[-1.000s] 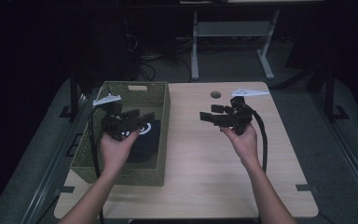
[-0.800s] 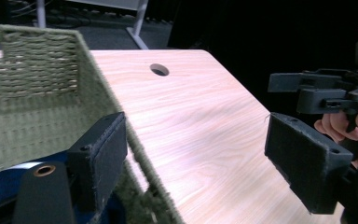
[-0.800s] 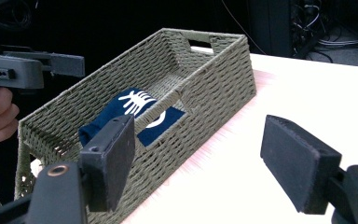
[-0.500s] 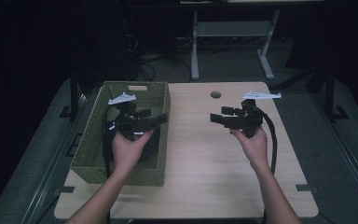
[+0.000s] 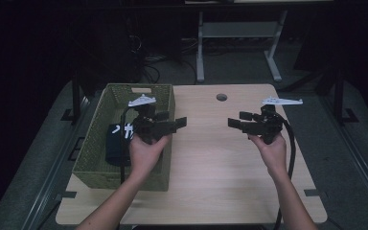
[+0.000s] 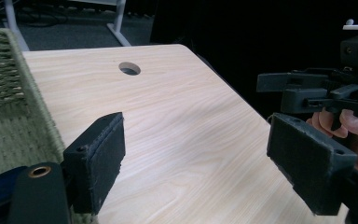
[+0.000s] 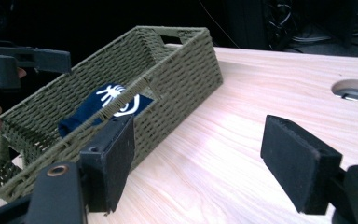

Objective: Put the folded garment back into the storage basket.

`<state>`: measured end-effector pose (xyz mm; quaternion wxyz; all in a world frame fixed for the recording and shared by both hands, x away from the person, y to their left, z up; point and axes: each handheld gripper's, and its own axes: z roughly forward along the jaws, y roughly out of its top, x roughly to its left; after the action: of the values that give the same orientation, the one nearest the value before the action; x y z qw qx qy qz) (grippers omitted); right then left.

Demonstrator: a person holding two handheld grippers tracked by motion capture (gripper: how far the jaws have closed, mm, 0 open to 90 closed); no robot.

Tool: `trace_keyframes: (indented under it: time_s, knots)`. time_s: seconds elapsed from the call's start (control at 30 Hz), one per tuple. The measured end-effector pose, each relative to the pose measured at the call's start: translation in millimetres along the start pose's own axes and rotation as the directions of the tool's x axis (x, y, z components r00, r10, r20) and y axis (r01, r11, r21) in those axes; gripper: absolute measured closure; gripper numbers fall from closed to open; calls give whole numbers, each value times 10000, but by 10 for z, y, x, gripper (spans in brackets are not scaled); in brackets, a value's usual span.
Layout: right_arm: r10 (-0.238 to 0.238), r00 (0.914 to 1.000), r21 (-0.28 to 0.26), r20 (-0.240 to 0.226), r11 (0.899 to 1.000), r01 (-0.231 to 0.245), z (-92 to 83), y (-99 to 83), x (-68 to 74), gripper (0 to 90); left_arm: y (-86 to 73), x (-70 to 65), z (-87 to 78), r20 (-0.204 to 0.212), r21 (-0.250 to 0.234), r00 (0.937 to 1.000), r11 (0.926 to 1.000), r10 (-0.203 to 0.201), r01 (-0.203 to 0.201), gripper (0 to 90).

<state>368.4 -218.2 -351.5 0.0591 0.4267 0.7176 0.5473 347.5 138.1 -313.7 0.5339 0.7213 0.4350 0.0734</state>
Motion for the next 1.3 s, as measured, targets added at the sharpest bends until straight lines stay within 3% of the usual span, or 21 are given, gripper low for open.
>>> trace_keyframes:
  time_s: [0.4,0.73,1.1,1.3]
  knots:
    - [88,9992,36,380,10000,-90,-205,-77,-159,254,-7,-200,229,406,187,9990,9997,175,-182,187]
    - [408,9967,89,704,9991,-415,-349,-249,-342,254,-62,-332,396,621,352,9975,9987,336,-359,188]
    - [753,9936,43,843,9971,-759,-451,-457,-505,251,-117,-453,613,884,534,9958,9982,241,-289,188]
    - [973,9905,2,976,9952,-977,-534,-585,-601,251,-178,-534,739,923,712,9947,9962,442,-509,189]
